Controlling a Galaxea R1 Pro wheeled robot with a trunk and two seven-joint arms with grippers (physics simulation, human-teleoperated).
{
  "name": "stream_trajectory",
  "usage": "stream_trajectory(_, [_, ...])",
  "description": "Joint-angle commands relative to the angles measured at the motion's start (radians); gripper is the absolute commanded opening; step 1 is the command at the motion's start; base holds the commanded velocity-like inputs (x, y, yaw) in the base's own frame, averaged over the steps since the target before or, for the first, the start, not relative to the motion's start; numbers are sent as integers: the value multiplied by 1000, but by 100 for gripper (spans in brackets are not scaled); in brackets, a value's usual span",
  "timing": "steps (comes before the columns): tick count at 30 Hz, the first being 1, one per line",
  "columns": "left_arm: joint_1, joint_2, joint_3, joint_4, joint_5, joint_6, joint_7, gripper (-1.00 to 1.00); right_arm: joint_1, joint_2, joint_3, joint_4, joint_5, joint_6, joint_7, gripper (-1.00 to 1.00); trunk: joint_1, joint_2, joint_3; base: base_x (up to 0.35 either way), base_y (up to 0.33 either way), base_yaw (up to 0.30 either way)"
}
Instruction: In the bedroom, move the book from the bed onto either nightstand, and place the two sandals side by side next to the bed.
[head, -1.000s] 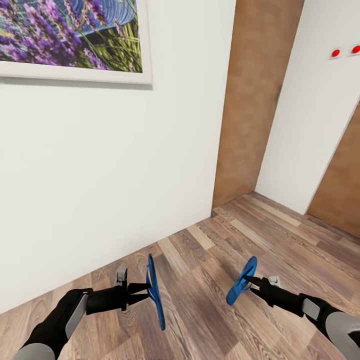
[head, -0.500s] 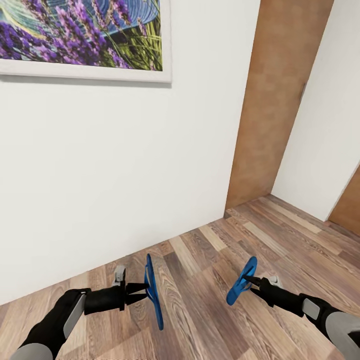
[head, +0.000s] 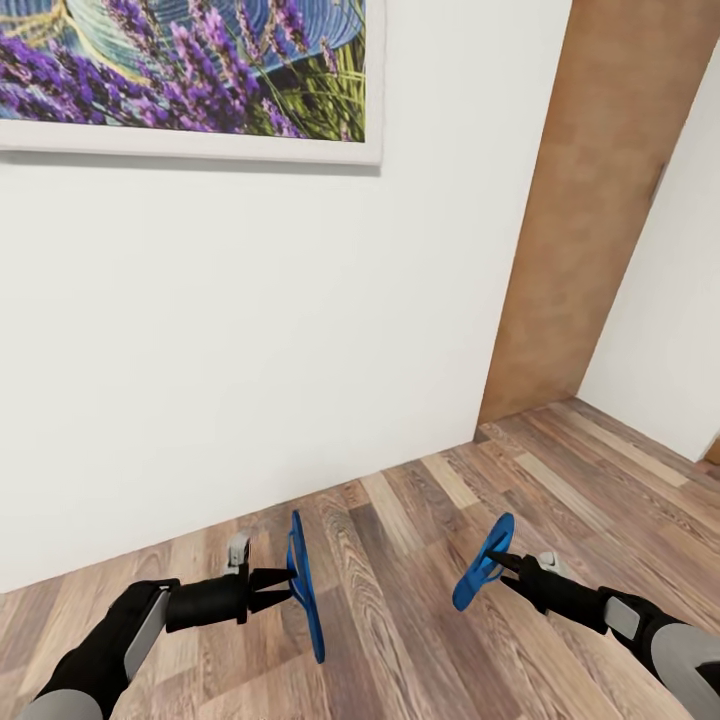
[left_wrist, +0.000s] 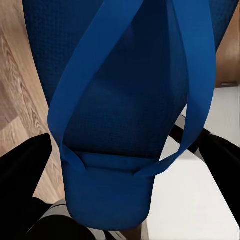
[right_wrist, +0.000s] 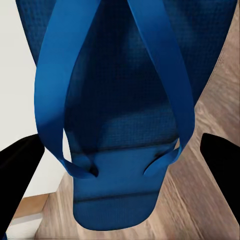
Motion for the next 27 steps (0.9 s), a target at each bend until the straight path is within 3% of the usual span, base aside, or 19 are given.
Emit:
stream_trajectory(1, [-1,0,0,1,3,7,-1,-100,-1,0,8,3,-11,7,5,-100,0,0,-1,0,0,197])
stream_trajectory(27, [-1,0,2,14,3,7,0,-100,-1,0,8,3,-10,7,5,-100,0,0,-1,0,0,197])
